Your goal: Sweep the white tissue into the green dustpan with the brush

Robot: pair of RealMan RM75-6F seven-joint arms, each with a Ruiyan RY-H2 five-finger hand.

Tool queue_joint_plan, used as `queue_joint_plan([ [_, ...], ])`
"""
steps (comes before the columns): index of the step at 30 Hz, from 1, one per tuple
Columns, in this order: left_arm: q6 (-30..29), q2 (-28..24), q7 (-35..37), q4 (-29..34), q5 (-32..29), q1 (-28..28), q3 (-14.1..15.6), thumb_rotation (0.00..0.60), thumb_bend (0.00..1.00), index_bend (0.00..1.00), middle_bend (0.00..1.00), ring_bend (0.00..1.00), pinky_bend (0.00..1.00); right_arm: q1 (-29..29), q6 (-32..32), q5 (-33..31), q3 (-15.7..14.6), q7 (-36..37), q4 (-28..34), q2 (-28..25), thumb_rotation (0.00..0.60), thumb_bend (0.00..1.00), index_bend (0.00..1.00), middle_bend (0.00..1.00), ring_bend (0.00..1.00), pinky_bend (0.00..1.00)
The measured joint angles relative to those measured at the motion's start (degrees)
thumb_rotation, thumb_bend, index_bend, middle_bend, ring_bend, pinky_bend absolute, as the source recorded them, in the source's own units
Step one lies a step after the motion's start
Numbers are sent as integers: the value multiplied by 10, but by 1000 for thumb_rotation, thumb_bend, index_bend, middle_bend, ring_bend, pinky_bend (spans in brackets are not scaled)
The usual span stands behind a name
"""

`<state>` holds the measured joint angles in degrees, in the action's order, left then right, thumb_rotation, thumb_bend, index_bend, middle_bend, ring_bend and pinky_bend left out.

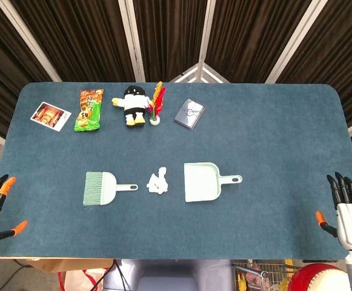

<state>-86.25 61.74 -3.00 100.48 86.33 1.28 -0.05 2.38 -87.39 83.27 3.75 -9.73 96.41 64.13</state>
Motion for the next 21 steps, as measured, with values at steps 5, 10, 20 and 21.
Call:
queue_joint_plan([
  [5, 3, -1, 0, 3, -1, 1, 1, 600, 0, 0, 0, 0, 0, 1, 4, 1, -1, 1, 1, -1, 600, 326, 0, 0, 0, 0],
  [10, 4, -1, -3, 4, 2, 1, 3, 600, 0, 0, 0, 0, 0, 1, 7, 5, -3, 8, 4, -4, 600, 326, 0, 0, 0, 0],
  [20, 10, -5, -3, 9, 2, 1, 7, 600, 0, 0, 0, 0, 0, 19, 28, 5, 6, -3, 17, 5, 600, 326, 0, 388, 455, 537],
  [21, 10, -5, -2, 10, 2, 1, 7, 600, 0, 0, 0, 0, 0, 24, 33, 3, 9, -6, 19, 6, 600, 325, 0, 498, 572, 641],
])
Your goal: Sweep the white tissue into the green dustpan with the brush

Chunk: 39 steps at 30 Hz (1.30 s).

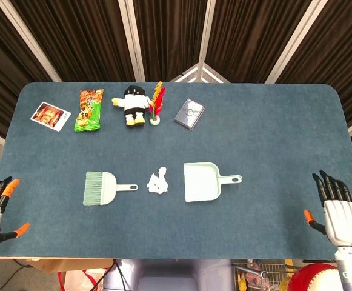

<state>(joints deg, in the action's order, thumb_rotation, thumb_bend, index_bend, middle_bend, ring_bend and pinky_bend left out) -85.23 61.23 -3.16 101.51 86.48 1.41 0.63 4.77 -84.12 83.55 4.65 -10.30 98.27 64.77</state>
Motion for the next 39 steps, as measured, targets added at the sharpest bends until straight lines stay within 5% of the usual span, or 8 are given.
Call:
queue_joint_plan([
  [4, 4, 0, -4, 1, -1, 1, 1, 600, 0, 0, 0, 0, 0, 20, 25, -20, 17, -10, 6, 7, 600, 354, 33, 712, 778, 780],
  [10, 7, 0, -9, 4, -4, 2, 1, 600, 0, 0, 0, 0, 0, 69, 78, -69, 47, -55, 5, 37, 600, 366, 183, 826, 875, 842],
  [19, 20, 0, -10, 9, -12, 8, 0, 600, 0, 0, 0, 0, 0, 147, 145, -168, 84, -162, -17, 121, 600, 410, 382, 873, 915, 871],
  [30, 39, -2, -9, 13, -30, 15, -3, 600, 0, 0, 0, 0, 0, 208, 171, -235, 88, -234, -82, 239, 600, 409, 403, 873, 915, 871],
  [39, 49, -5, -3, 14, -39, 20, -4, 600, 0, 0, 0, 0, 0, 227, 176, -238, 76, -236, -131, 286, 600, 409, 403, 873, 915, 871],
])
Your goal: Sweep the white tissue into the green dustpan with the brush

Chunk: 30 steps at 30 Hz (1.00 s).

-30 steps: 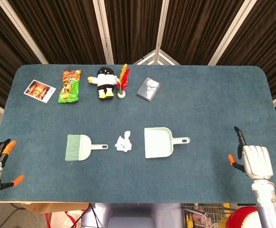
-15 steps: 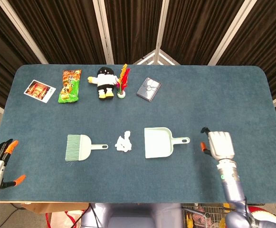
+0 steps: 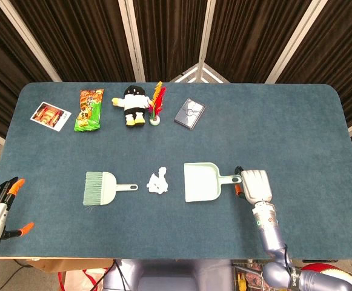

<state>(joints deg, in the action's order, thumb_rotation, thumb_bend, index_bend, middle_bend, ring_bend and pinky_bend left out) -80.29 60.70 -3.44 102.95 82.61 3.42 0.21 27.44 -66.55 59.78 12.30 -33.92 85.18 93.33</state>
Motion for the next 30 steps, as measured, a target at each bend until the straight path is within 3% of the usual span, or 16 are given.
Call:
queue_joint_plan([
  [18, 3, -2, 1, 3, -3, 2, 0, 600, 0, 0, 0, 0, 0, 17, 5, -8, -4, 11, -48, 32, 600, 410, 407, 873, 915, 871],
  [25, 3, -1, -4, 4, -6, 2, 0, 600, 0, 0, 0, 0, 0, 18, 7, -9, -11, 11, -49, 40, 600, 426, 619, 882, 916, 871],
  [30, 4, -1, -4, 7, -8, 3, 0, 600, 0, 0, 0, 0, 0, 21, 2, 6, -13, 14, -50, 39, 600, 433, 646, 887, 919, 871],
])
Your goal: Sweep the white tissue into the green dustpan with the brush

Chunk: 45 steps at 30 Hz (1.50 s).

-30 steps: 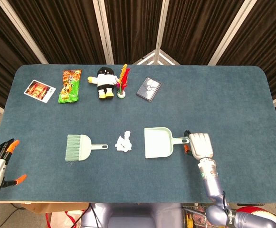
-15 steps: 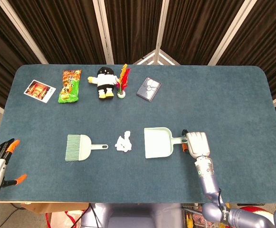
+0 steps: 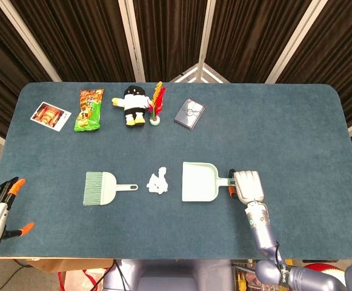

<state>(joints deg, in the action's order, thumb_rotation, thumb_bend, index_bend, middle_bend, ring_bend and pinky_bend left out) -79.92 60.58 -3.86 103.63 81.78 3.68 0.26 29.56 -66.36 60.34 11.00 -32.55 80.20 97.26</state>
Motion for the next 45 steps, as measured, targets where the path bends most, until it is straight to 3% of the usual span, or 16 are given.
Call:
queue_joint_plan([
  [5, 5, -3, 1, 10, -6, 3, -2, 600, 0, 0, 0, 0, 14, 2, -8, 19, -3, -1, 7, -9, 600, 433, 647, 887, 919, 871],
  [11, 22, -14, -13, 35, -28, 23, -23, 600, 4, 23, 44, 37, 158, 0, -18, 34, -11, -12, 28, -33, 600, 434, 647, 887, 919, 871],
  [18, 50, -4, -81, 47, -78, 77, -72, 600, 133, 276, 413, 401, 479, 0, -27, 31, -13, -38, 51, -46, 600, 434, 647, 887, 919, 871],
  [31, 123, 122, -254, 0, -252, 206, -133, 600, 260, 427, 835, 843, 898, 2, -24, 21, -21, -58, 41, -41, 600, 435, 647, 887, 919, 871],
  [37, 138, 196, -342, -26, -339, 272, -144, 600, 309, 508, 940, 936, 991, 2, -22, 21, -24, -57, 36, -38, 600, 435, 647, 887, 919, 871],
  [45, 141, 257, -391, -37, -450, 321, -151, 600, 330, 495, 977, 968, 1000, 2, -21, 23, -27, -54, 37, -39, 600, 435, 647, 887, 919, 871],
])
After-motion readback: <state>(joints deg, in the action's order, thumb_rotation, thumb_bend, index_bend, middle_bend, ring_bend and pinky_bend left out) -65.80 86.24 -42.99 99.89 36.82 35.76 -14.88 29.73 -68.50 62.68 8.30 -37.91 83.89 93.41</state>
